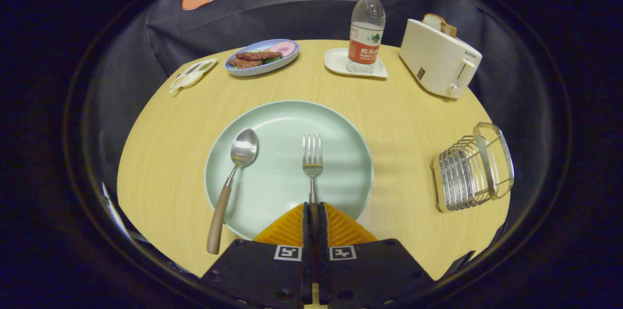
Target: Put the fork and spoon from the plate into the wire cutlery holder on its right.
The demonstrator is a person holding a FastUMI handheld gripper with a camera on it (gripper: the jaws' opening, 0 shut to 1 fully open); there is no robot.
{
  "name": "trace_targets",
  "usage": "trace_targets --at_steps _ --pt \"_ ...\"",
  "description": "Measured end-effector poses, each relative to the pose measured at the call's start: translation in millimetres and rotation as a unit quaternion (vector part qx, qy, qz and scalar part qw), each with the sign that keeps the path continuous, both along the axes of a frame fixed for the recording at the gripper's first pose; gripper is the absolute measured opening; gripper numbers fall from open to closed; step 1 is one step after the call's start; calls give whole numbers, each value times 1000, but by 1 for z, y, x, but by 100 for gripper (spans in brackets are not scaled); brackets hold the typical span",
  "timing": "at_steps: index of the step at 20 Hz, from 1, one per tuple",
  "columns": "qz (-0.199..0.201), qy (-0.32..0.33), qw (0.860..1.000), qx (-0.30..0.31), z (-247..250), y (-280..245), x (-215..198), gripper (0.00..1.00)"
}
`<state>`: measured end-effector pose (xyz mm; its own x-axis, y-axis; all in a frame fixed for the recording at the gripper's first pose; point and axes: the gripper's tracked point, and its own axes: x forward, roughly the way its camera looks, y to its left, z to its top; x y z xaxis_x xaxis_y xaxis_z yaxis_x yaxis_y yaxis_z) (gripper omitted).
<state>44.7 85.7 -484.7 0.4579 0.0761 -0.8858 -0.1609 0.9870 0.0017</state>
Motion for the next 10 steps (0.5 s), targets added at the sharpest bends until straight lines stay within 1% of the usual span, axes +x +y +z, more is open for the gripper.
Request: trace_targets --at_steps 4,10 --pt "13 -8 1000 19 21 -2 -1 6" --pt "23 -16 999 45 73 -20 -12 6"
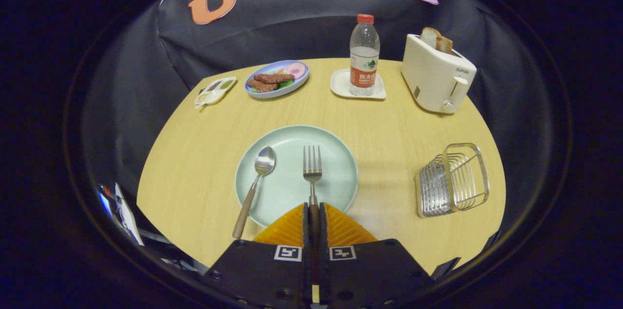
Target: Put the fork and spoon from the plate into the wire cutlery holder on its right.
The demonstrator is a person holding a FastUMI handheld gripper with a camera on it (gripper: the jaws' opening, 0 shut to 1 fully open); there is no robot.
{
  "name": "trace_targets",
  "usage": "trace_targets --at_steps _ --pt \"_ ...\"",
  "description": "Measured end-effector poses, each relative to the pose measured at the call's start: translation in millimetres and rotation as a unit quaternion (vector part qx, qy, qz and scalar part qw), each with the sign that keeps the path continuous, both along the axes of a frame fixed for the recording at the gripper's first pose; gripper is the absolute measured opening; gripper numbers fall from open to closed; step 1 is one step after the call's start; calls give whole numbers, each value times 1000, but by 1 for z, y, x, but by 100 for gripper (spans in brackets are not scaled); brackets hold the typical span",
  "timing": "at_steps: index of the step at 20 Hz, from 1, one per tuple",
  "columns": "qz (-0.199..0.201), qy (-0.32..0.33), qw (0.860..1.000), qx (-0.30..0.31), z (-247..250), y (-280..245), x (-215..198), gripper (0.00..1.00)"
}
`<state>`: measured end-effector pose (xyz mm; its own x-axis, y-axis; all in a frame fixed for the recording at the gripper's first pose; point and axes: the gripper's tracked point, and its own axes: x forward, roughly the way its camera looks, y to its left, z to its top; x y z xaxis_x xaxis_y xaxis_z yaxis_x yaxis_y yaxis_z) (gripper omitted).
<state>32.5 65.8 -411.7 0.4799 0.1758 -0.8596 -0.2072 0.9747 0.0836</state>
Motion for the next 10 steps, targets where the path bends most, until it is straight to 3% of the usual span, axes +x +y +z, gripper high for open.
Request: trace_targets --at_steps 1,10 --pt "0 -4 1000 1 6 -4 3 1" --pt "-30 -17 999 21 69 -77 -6 1"
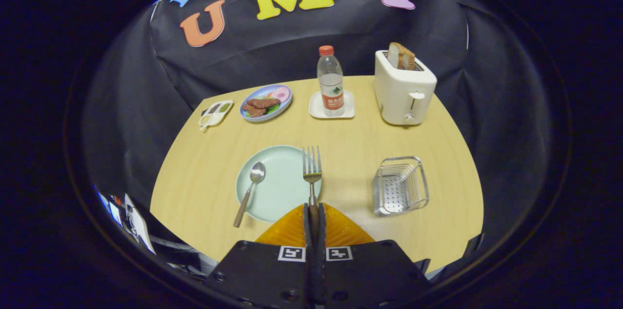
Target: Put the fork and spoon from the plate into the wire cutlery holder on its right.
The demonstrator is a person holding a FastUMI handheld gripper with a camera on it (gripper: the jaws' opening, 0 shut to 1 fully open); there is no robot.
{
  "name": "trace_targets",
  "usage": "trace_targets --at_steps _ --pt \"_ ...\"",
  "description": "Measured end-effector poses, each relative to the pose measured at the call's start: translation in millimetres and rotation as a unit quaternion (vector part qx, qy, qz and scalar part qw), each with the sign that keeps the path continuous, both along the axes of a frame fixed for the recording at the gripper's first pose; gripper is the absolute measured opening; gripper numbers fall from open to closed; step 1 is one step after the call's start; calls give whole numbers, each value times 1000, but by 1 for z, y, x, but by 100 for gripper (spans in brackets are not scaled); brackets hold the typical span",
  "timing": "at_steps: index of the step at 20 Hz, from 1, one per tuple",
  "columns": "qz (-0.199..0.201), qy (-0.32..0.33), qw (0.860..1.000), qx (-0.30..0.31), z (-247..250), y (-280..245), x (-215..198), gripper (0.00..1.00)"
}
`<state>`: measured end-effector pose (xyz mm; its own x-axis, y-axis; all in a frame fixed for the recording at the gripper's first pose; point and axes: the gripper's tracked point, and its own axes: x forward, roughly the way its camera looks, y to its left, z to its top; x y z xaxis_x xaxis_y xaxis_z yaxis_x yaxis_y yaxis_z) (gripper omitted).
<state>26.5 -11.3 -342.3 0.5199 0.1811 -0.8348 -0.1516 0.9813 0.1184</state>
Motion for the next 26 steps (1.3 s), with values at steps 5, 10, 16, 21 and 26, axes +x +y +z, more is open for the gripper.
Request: trace_targets --at_steps 5,10,16,21,26 --pt "-30 35 999 -25 7 -68 -1 0" --pt "-31 85 995 -38 7 -103 -3 1" --pt "-43 167 983 -63 -4 -123 7 1" --pt "-66 251 964 -50 -21 -117 20 1" --pt "-69 297 950 -69 -37 -110 31 2"
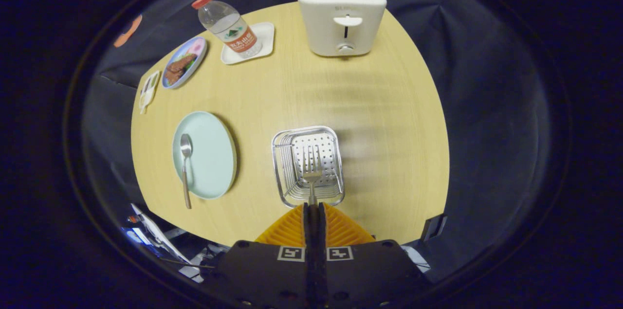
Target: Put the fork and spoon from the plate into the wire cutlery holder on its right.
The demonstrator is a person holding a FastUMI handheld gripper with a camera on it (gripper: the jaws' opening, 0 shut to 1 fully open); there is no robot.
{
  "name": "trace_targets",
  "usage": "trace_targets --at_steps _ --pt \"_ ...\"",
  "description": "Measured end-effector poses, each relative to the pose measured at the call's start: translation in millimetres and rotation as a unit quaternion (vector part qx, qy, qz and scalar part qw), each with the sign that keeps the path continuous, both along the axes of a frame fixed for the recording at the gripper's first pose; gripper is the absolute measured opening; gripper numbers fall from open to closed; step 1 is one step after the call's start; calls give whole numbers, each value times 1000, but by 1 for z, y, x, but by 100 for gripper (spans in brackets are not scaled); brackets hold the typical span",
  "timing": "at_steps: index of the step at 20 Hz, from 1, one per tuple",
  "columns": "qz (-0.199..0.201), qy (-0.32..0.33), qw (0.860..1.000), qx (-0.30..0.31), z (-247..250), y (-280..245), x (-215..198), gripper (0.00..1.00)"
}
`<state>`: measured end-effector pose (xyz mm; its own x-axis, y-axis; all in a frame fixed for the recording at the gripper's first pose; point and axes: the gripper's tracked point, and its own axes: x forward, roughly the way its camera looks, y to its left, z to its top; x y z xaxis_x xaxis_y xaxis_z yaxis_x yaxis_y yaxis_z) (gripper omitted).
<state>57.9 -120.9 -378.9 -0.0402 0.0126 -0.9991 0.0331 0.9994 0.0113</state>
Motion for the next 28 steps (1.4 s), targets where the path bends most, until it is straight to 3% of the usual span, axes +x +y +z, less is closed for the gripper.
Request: trace_targets --at_steps 3,12,17,22,24,28 --pt "-2 0 1000 -11 -5 2 9 2" --pt "3 -42 999 -14 8 6 12 19" --pt "14 -78 997 5 17 23 11 38" --pt "38 -123 991 25 19 56 15 90" --pt "47 -144 988 28 20 72 16 96" --pt "54 -158 986 27 14 105 10 96"
